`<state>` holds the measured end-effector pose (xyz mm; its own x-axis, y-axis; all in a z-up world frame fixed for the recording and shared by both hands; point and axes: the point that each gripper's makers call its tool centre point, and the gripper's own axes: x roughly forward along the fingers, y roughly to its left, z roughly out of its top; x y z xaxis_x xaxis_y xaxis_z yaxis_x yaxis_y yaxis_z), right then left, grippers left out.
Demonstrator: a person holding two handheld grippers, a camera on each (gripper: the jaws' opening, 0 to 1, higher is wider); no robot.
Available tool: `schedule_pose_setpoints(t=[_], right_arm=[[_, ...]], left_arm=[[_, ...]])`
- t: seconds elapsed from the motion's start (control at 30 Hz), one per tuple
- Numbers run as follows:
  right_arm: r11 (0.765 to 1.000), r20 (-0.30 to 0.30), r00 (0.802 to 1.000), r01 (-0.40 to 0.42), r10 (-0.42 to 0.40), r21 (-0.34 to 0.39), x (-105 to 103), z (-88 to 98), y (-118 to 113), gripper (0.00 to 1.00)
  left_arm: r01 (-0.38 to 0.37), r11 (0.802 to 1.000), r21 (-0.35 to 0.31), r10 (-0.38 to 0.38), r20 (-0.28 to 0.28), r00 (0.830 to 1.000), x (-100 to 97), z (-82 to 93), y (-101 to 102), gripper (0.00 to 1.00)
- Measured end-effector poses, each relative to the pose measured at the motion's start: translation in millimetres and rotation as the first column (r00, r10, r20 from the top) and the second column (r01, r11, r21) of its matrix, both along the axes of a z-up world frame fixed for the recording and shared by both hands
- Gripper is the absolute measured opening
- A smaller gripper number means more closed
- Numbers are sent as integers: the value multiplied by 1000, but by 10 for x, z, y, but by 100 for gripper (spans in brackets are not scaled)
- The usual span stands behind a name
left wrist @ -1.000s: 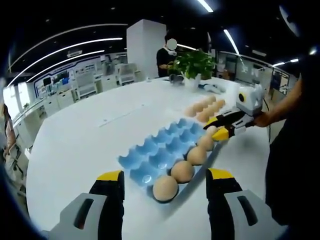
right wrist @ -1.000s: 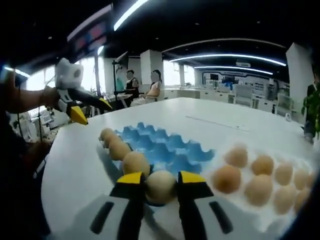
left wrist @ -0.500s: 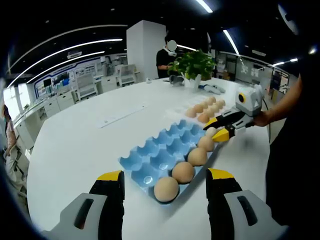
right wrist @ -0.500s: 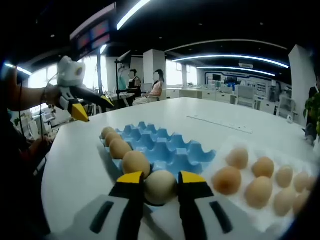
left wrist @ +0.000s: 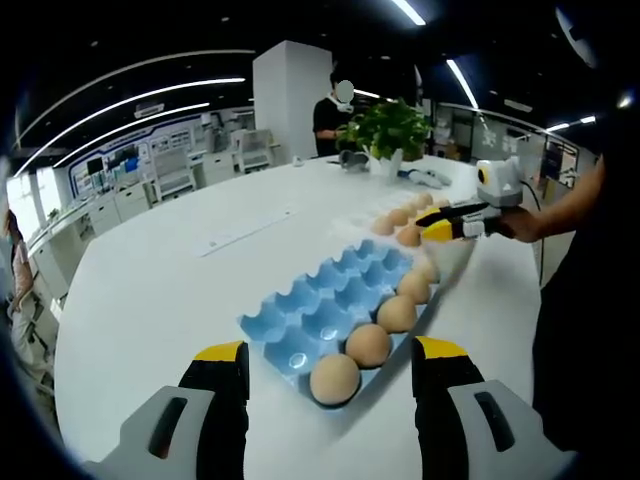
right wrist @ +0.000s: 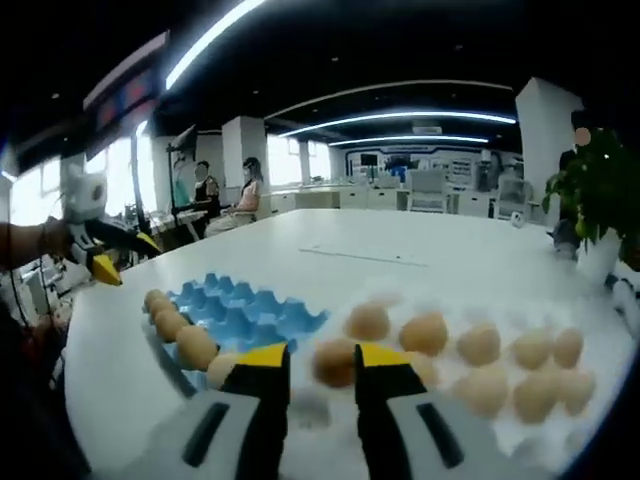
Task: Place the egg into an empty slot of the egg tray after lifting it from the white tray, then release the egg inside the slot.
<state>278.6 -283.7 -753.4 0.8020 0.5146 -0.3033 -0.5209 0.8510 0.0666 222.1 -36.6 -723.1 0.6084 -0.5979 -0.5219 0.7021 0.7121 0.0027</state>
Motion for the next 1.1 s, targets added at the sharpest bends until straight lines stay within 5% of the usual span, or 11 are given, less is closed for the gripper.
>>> schedule_pose_setpoints(t=[0.2, 0.33, 0.47, 0.53, 0.9, 1.1], right_arm=[[999, -10, 1000, 11, -12, -44, 36, -34, 64, 25], [984, -57, 989, 125, -133, -128, 88, -124, -65, 23], [980, -135, 982, 108, -131, -165, 100, -262, 24, 23], [969, -78, 988, 111, -131, -222, 153, -240, 35, 24], [951, -50, 996, 57, -75, -302, 152, -239, 72, 24], [973, -75, 994, 64, -83, -223, 133, -208, 43, 23]], left_arm=[[2, 1000, 0, -2, -4, 1000, -9, -14, -9, 66], [0, 1000, 0, 0, -5, 1000, -9, -19, -5, 66], [4, 1000, -5, -4, -4, 1000, -9, -15, -15, 66], [4, 1000, -1, -4, -3, 1000, -4, -21, -13, 66], [8, 1000, 0, -8, -10, 1000, -20, -42, -14, 65], [2, 1000, 1, -2, -5, 1000, -15, -31, -10, 65]])
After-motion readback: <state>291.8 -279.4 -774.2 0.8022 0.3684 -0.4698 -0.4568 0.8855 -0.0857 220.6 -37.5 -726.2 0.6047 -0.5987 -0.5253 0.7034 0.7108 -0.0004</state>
